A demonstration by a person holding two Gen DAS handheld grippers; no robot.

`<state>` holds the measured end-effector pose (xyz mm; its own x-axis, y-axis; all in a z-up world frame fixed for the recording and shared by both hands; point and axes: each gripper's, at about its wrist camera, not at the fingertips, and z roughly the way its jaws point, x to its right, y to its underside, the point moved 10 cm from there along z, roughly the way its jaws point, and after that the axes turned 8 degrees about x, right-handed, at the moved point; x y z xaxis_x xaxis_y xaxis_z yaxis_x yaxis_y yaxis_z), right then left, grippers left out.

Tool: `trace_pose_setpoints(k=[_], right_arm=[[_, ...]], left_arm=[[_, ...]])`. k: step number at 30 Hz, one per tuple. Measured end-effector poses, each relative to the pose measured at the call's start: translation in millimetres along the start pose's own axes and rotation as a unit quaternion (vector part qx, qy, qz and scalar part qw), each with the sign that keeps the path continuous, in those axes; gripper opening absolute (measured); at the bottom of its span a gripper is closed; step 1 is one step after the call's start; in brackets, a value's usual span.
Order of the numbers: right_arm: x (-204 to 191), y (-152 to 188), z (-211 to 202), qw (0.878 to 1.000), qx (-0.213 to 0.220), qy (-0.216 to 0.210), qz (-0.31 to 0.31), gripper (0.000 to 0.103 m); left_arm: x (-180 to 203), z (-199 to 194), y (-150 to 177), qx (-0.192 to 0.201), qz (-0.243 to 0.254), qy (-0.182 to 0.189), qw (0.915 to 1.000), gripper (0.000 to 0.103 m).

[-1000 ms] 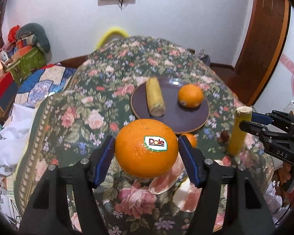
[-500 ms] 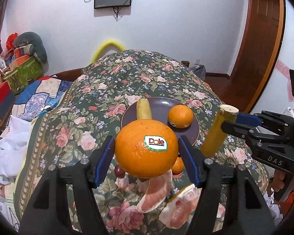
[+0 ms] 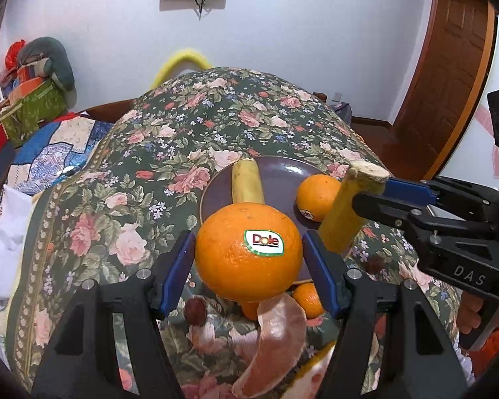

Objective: Organize fruits
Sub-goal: 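Carry the Dole orange with left tool while right tool places the cylinder on plate, then set the Dole orange on the plate with left tool while right tool withdraws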

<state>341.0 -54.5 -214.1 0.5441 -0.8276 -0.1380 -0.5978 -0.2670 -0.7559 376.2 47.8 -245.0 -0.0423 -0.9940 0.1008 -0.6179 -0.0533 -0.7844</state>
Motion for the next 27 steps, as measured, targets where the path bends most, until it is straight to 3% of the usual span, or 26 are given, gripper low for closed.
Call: trace_pose_setpoints(k=[18, 27], right_arm=[[10.0, -11.9, 49.3, 0.999, -0.008, 0.021, -0.024, 0.032], [18.4, 5.9, 43.4, 0.999, -0.021, 0.021, -0.017, 0.032]], left_arm=[[-22.0, 42.9, 11.4, -0.026, -0.013, -0.002, 0.9996, 0.066], [-9.0, 45.6, 9.4, -0.024, -0.003, 0.006, 0.9997, 0.066]])
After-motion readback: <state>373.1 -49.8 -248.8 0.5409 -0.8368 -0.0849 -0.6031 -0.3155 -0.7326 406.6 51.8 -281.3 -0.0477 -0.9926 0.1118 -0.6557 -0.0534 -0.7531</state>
